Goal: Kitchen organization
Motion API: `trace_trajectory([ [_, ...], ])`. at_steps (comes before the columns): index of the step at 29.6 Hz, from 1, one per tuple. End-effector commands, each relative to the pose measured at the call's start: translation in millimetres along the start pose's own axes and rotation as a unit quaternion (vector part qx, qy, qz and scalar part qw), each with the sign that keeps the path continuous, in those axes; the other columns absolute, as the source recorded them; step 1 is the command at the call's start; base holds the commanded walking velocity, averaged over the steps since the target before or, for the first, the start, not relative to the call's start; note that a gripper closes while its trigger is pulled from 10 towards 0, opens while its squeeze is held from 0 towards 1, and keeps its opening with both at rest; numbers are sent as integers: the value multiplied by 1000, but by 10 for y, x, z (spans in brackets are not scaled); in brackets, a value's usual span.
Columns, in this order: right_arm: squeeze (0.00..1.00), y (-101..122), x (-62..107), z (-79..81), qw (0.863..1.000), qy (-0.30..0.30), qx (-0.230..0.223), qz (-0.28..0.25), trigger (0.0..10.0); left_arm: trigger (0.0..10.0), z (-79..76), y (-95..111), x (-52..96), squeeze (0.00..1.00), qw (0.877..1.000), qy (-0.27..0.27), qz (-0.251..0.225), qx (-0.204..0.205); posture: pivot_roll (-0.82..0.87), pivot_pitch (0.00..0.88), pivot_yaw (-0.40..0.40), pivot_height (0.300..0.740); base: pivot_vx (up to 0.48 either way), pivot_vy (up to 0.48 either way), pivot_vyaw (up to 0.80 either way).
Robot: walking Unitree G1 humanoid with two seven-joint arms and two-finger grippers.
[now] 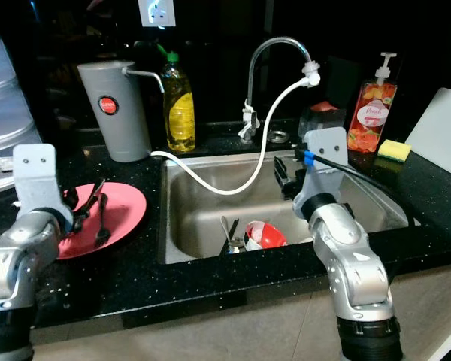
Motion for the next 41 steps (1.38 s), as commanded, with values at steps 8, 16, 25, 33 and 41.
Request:
trace_trajectory([
  [8, 0, 6, -27, 12, 1000, 0, -6, -9, 10000, 10000, -373, -36, 125, 0, 999, -49, -19, -11, -10, 58, 1, 740, 0, 0, 0],
  [16, 0, 13, -34, -2, 1000, 1, -6, -10, 10000, 10000, -511, -5, 171, 0, 997, -64, -36, -9, -17, 56, -12, 740, 0, 0, 0],
  [25, 0, 18, -47, 17, 1000, 7, -5, -12, 10000, 10000, -510, -32, 177, 0, 997, -62, -36, -12, -17, 56, -22, 740, 0, 0, 0],
  [33, 0, 29, -54, 24, 1000, 9, -5, -15, 10000, 10000, -538, -55, 191, 0, 997, -68, -35, -13, -22, 50, -22, 740, 0, 0, 0],
  [41, 0, 35, -56, 18, 1000, 9, -5, -17, 10000, 10000, -554, -59, 192, 0, 997, -70, -37, -15, -23, 47, -24, 740, 0, 0, 0],
])
Point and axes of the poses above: a point about 5 cm out from each wrist's last joint towards the gripper, its own x axis pointing back from the gripper into the wrist, its own y axis along the axis of the wrist's last joint, z = x × y, the point moved 2 cm from there along -x, pointing out of the wrist towards the gripper, and after that the axes turned 12 degrees about x, right-handed, at the moved point
